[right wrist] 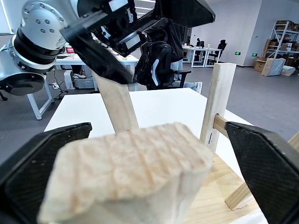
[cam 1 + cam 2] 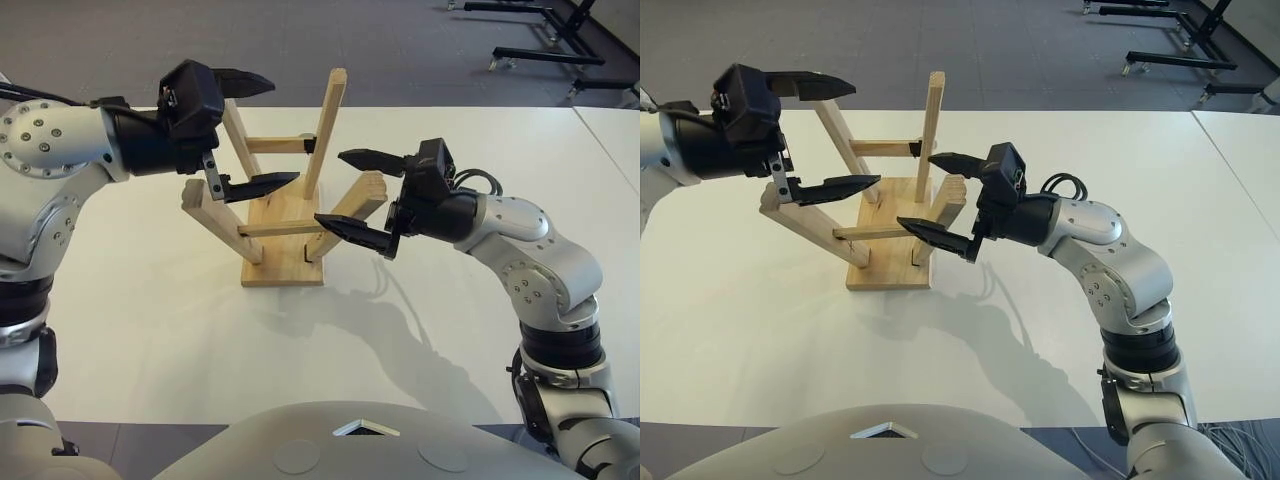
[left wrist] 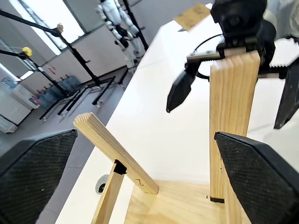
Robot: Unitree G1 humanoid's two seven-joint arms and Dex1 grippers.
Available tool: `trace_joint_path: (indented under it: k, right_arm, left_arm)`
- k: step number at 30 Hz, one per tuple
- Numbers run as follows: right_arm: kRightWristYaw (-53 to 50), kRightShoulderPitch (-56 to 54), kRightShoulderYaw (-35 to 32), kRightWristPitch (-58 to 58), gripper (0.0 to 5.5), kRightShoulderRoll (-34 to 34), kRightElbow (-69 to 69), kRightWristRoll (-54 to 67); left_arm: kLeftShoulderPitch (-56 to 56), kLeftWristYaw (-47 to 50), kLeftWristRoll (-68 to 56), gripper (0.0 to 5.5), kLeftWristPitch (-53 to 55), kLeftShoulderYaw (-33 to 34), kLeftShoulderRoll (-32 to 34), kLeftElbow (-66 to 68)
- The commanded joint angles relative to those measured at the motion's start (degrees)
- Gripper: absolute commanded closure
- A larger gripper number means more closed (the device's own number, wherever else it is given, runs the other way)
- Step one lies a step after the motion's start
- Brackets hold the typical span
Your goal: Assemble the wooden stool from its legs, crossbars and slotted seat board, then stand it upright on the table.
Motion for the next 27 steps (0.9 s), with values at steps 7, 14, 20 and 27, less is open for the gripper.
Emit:
trace_joint_path:
  k: [7,14,20,27]
  right_arm:
    - [-1.9,2.3,-0.8,0.2,0.24,0.0,-2.7,0.8]
    - [-3.5,3.0,-0.5,0.2,0.24,0.8,-3.3,0.9]
    - [-3.7,3.1,0.2,0.0,0.24,1.5,-3.2,0.6]
    - [-3.4,2.7,2.0,-0.3,0.24,2.1,-3.4,0.2]
  left_arm:
    - [-2.0,-6.9,11.9,0.1,-1.7,-9.7,-5.4,1.1]
    - [-5.6,-7.3,13.4,0.1,-0.9,-7.1,-7.1,3.9]
    - [-4.7,-11.1,13.6,0.1,-2.1,-9.2,-10.3,7.8]
    - [-2.5,-13.3,14.3,0.1,-2.3,-9.4,-11.6,8.8]
